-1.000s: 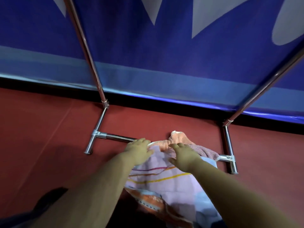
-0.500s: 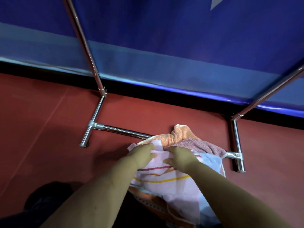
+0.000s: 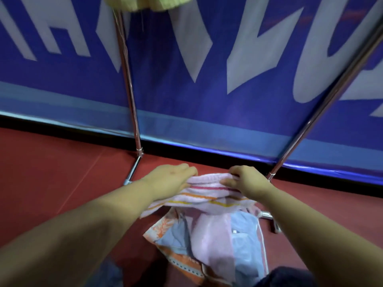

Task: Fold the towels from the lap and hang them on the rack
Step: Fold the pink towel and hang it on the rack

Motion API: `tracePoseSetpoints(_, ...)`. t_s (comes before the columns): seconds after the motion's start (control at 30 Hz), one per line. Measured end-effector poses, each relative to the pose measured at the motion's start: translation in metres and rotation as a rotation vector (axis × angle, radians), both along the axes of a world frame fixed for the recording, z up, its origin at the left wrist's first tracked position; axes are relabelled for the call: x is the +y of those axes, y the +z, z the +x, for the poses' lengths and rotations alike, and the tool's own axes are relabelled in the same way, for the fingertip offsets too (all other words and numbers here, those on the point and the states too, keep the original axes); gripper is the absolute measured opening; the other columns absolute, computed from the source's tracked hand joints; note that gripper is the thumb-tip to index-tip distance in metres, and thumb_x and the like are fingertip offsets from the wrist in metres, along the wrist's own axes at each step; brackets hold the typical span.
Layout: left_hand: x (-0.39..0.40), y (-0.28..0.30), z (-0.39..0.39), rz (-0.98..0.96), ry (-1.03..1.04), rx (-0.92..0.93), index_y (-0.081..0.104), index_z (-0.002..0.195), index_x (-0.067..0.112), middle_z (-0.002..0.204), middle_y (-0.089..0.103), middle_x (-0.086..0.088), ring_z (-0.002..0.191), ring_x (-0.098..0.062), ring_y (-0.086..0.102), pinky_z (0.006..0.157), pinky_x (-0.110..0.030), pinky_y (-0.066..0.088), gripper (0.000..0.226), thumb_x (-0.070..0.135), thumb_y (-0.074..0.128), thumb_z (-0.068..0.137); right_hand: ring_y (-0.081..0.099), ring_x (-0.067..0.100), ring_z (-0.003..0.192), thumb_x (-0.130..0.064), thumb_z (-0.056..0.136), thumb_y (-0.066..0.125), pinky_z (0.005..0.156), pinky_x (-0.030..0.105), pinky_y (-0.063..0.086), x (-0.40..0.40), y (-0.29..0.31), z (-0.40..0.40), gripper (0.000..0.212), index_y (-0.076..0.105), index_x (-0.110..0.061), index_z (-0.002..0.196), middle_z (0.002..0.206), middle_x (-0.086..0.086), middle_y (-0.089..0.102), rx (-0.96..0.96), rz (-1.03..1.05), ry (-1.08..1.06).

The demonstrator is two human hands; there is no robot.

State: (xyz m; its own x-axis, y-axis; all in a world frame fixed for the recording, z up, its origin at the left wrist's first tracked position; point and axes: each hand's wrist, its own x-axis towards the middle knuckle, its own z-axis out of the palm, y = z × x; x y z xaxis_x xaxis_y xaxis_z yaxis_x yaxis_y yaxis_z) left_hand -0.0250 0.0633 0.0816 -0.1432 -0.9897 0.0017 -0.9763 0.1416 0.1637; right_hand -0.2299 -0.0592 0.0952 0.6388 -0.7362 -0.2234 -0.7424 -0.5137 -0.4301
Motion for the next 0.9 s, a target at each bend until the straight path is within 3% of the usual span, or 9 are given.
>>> tracePoseSetpoints(0.07,0.011,0.026,0.001,-0.119,-0.007,0.019,0.060,0.110,0.021,0.101,0.061,-0.003,0.092,-0.027,0.064,0.073,-0.030,0.046,0.042,0.041,0.031,0.087,0.052,0.021,0.077,-0.039,0.085,0.065,0.063,0.029,0.038,0.008,0.028,-0.009,0.022,0.057,-0.022,0.074,0.073,-0.004,0.058,-0.035,-0.047,0.021)
tracePoseSetpoints(0.13,0.020,0.050,-0.001,-0.157,0.037,0.034,0.060,0.118,0.028,0.110,0.063,0.001,0.103,-0.021,0.062,0.085,-0.027,0.045,0.062,0.050,0.016,0.081,0.056,0.023,0.083,-0.038,0.085,0.064,0.071,0.031,0.040,0.017,0.052,-0.017,0.023,0.065,-0.016,0.090,0.084,0.002,0.064,-0.059,-0.119,0.041)
tracePoseSetpoints(0.23,0.037,0.080,-0.005,-0.197,0.139,0.031,0.053,0.129,0.035,0.127,0.062,0.003,0.119,-0.019,0.056,0.095,-0.026,0.041,0.050,0.050,0.024,0.090,0.054,0.027,0.083,-0.043,0.085,0.063,0.066,0.031,0.035,0.034,0.081,-0.030,0.028,0.062,-0.015,0.086,0.082,0.005,0.061,-0.085,-0.261,0.011)
tracePoseSetpoints(0.33,0.054,0.097,-0.003,-0.253,0.277,0.090,0.059,0.122,0.036,0.124,0.064,0.005,0.118,-0.020,0.058,0.095,-0.029,0.043,0.044,0.050,0.032,0.091,0.054,0.027,0.081,-0.045,0.084,0.064,0.065,0.031,0.036,0.047,0.096,-0.047,0.029,0.062,-0.016,0.081,0.074,0.000,0.057,-0.181,-0.328,-0.063)
tracePoseSetpoints(0.47,0.063,0.100,-0.004,-0.231,0.401,0.178,0.066,0.095,0.021,0.094,0.071,-0.006,0.098,-0.028,0.062,0.081,-0.034,0.046,0.033,0.048,0.048,0.090,0.057,0.027,0.078,-0.045,0.085,0.061,0.067,0.034,0.043,0.054,0.103,-0.064,0.033,0.062,-0.012,0.082,0.075,0.003,0.063,-0.256,-0.310,-0.112)
tracePoseSetpoints(0.67,0.075,0.107,0.015,-0.061,0.482,0.213,0.056,0.063,0.025,0.073,0.063,-0.002,0.078,-0.022,0.059,0.072,-0.033,0.046,0.032,0.053,0.065,0.076,0.051,0.023,0.072,-0.038,0.085,0.064,0.063,0.030,0.038,0.047,0.109,-0.080,0.024,0.058,-0.021,0.069,0.064,-0.004,0.056,-0.253,-0.243,-0.172)
tracePoseSetpoints(0.77,0.078,0.105,0.027,-0.077,0.547,0.345,0.060,0.061,0.022,0.066,0.063,0.001,0.069,-0.018,0.058,0.064,-0.029,0.042,0.026,0.041,0.073,0.074,0.052,0.024,0.072,-0.032,0.087,0.063,0.060,0.030,0.036,0.040,0.106,-0.083,0.022,0.060,-0.015,0.074,0.066,0.000,0.057,-0.276,-0.204,-0.219)
tracePoseSetpoints(0.9,0.076,0.100,0.038,-0.095,0.678,0.616,0.059,0.057,0.020,0.048,0.054,0.009,0.053,-0.008,0.045,0.051,-0.015,0.035,0.025,0.021,0.073,0.078,0.057,0.029,0.088,-0.022,0.091,0.057,0.069,0.026,0.034,0.026,0.097,-0.085,0.015,0.065,-0.010,0.088,0.084,0.008,0.064,-0.240,-0.209,-0.280)
